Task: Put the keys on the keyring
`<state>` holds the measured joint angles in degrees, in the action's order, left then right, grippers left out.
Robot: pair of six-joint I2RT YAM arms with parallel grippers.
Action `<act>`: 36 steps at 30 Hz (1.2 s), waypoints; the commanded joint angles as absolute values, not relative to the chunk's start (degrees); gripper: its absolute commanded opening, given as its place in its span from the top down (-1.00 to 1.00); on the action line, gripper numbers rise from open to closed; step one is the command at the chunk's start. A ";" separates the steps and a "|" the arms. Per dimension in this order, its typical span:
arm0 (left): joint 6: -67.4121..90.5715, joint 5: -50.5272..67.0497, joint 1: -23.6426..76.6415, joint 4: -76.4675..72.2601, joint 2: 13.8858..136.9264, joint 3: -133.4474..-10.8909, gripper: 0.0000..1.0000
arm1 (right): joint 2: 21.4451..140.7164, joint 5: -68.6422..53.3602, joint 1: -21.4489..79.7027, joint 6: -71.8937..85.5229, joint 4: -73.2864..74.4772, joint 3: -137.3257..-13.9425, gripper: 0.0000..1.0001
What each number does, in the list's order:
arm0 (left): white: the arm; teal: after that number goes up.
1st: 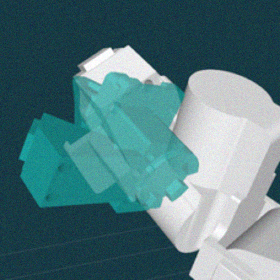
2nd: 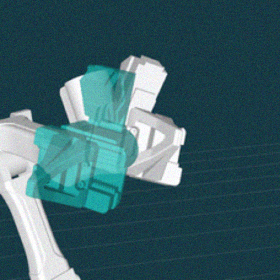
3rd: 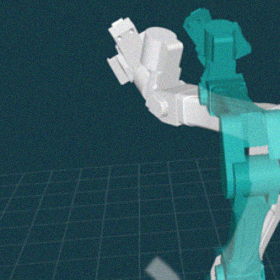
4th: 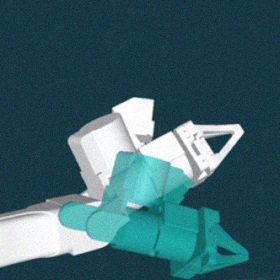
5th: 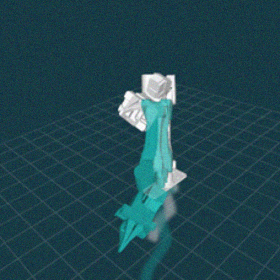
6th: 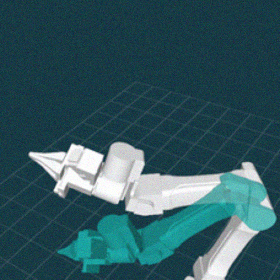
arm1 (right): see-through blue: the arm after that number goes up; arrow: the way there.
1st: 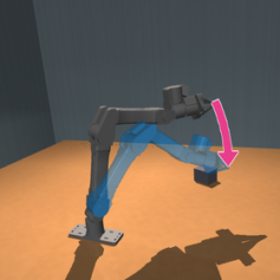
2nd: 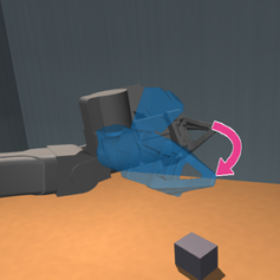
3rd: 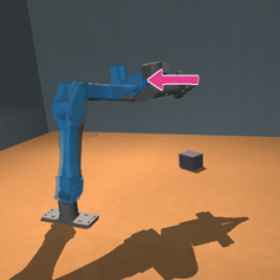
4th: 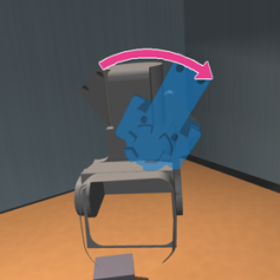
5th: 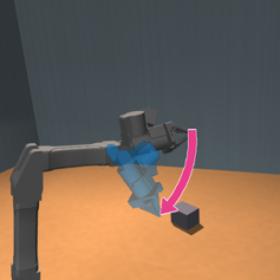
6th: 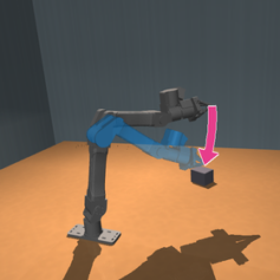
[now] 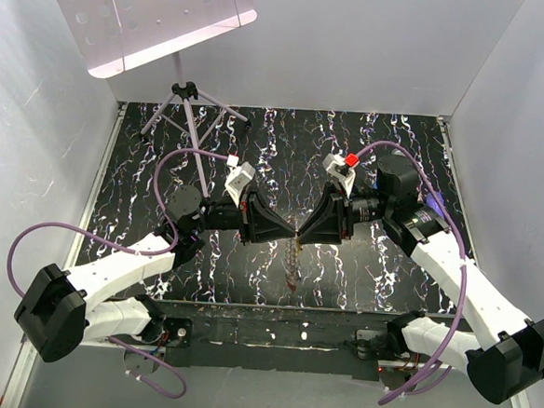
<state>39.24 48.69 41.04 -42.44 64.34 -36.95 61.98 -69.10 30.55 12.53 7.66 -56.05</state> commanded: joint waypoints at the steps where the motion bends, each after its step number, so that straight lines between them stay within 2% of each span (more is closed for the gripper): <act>1: 38.85 46.76 40.87 -43.68 63.37 -37.27 1.00 | 61.87 -68.12 31.11 13.97 4.75 -55.37 0.36; 3: 38.85 46.50 40.87 -43.51 63.20 -37.18 1.00 | 61.87 -68.03 31.11 14.06 4.75 -55.20 0.54; 5: 38.67 46.32 40.87 -43.24 63.11 -37.18 1.00 | 61.79 -67.85 31.11 13.97 4.92 -55.02 0.64; 8: 38.67 46.32 40.78 -42.89 63.11 -37.18 1.00 | 61.79 -67.85 31.11 13.97 4.83 -55.11 0.96; 14: 37.97 47.11 40.43 -37.90 62.84 -38.32 1.00 | 61.70 -67.76 31.11 10.74 8.43 -55.46 0.97; 16: 37.88 48.68 39.64 -33.86 62.75 -39.46 0.76 | 61.61 -68.20 31.11 4.34 15.96 -56.07 0.97; 20: 38.23 53.96 36.66 -26.56 61.70 -41.30 0.09 | 61.44 -70.22 31.11 -12.61 32.21 -59.14 0.97; 22: 35.70 55.97 35.51 -18.07 61.87 -43.67 -0.10 | 61.52 -70.05 31.11 -17.21 37.51 -59.76 0.97; 25: 31.47 59.32 35.24 -10.65 63.28 -48.24 -0.19 | 61.79 -69.61 31.11 -19.42 40.16 -59.86 0.97; 30: 34.54 63.63 36.47 -12.74 67.05 -50.27 -0.19 | 62.49 -70.05 31.11 -18.46 39.99 -59.24 0.97; 36: 28.57 62.93 40.78 -4.31 71.45 -55.45 -0.18 | 63.54 -70.93 31.11 -15.47 38.41 -58.80 0.97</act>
